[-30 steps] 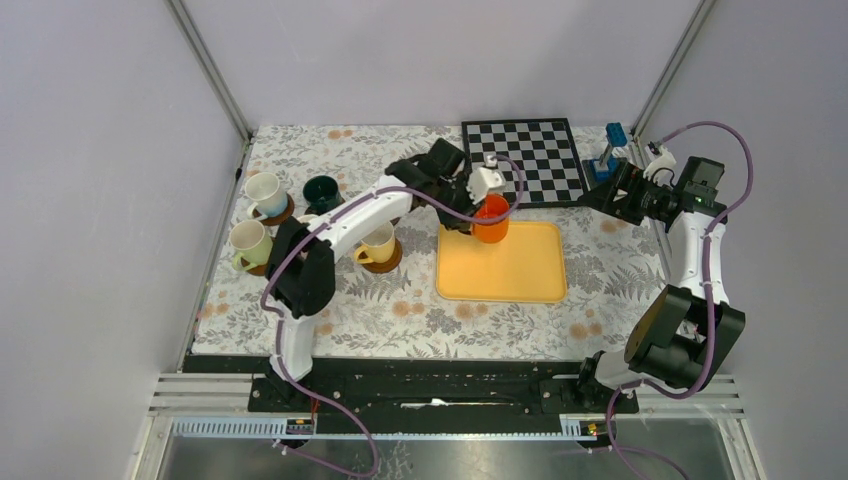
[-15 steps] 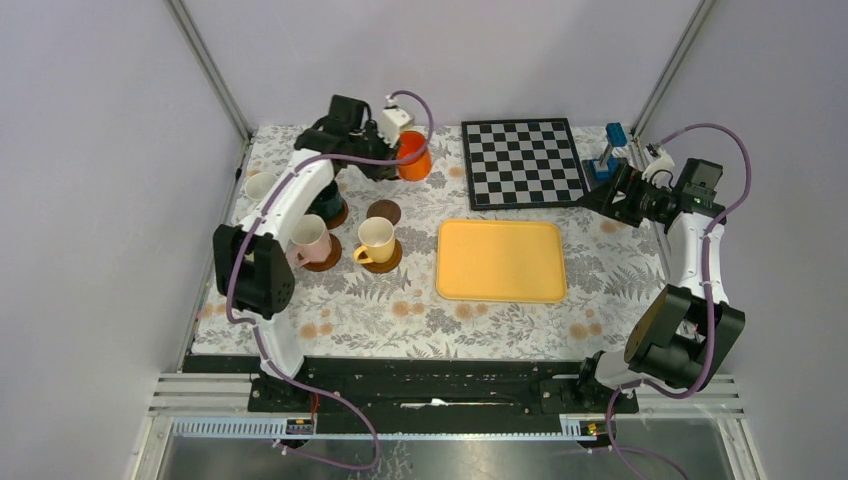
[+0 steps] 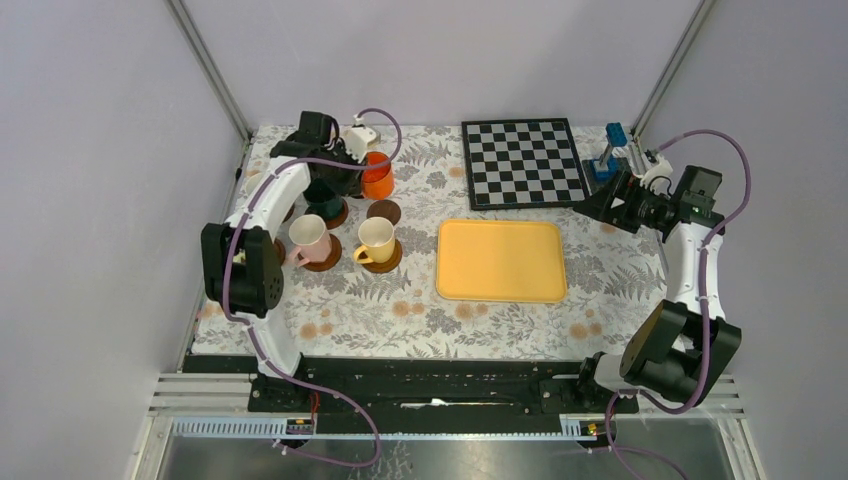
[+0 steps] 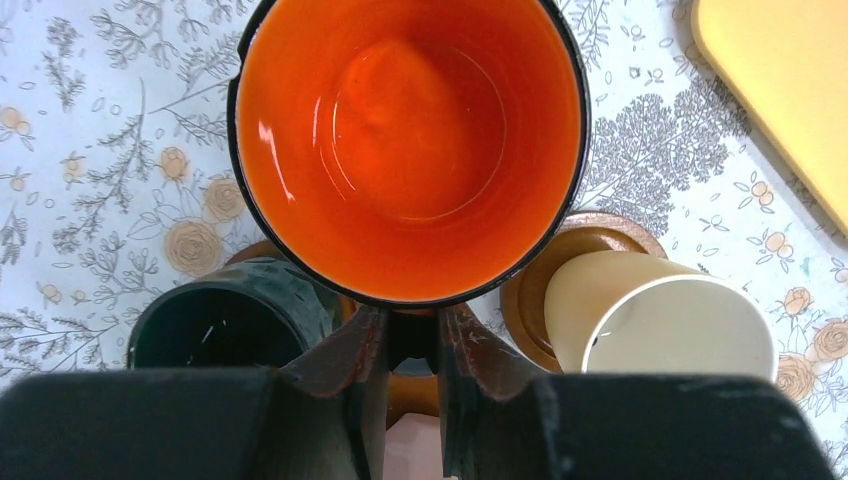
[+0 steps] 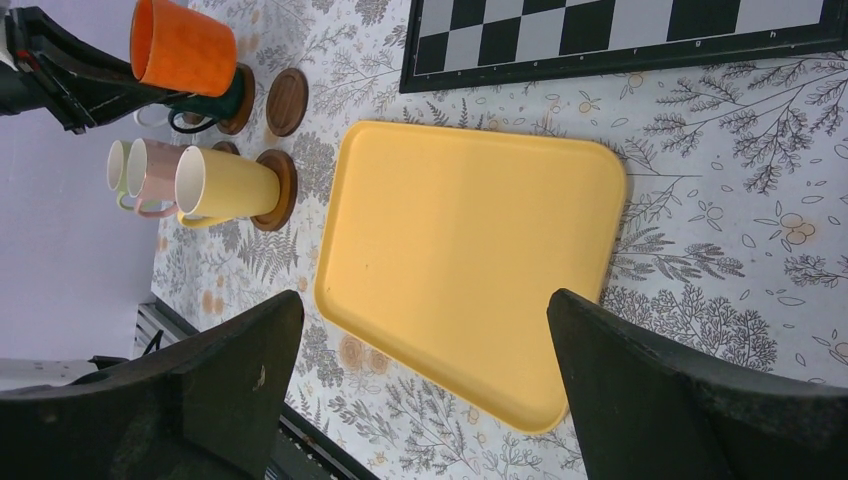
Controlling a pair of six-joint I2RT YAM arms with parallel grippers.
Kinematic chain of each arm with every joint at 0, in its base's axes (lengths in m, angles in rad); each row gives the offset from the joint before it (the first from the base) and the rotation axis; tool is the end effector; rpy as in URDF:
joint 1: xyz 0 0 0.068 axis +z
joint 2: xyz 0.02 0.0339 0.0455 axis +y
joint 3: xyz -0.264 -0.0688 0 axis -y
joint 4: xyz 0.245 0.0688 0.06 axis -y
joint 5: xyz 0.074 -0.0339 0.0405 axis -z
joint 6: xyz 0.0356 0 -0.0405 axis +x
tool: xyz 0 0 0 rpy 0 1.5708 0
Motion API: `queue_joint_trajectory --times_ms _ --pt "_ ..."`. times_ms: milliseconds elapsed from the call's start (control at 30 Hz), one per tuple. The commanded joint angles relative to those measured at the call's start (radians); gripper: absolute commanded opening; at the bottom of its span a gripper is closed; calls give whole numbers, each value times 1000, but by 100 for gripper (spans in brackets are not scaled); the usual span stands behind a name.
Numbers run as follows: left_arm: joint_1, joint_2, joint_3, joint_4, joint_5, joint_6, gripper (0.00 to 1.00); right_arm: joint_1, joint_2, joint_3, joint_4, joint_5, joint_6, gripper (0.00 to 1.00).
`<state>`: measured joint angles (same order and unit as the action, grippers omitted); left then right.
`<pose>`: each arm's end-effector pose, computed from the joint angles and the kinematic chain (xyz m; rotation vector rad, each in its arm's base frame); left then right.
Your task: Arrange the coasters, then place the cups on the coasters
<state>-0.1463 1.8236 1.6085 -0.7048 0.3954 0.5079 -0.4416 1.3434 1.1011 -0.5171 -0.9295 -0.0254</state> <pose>0.3966 -0.0723 0.2904 0.9309 2.2354 -0.3295 0.2670 -0.0947 0.3046 -0.0084 2.0882 0.7929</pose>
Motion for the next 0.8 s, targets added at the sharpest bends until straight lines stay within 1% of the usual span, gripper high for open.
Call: queue_joint_trajectory --times_ms 0,233,433,767 --pt "-3 -76 -20 70 33 58 0 -5 -24 -11 20 -25 -5 100" --pt "-4 -62 -89 76 40 73 0 -5 -19 -17 18 -26 -11 100" --pt "-6 -44 -120 88 41 74 0 -4 -20 -17 17 -26 -14 100" --pt "-24 8 -107 100 36 86 0 -5 -15 -17 13 -28 -19 100"
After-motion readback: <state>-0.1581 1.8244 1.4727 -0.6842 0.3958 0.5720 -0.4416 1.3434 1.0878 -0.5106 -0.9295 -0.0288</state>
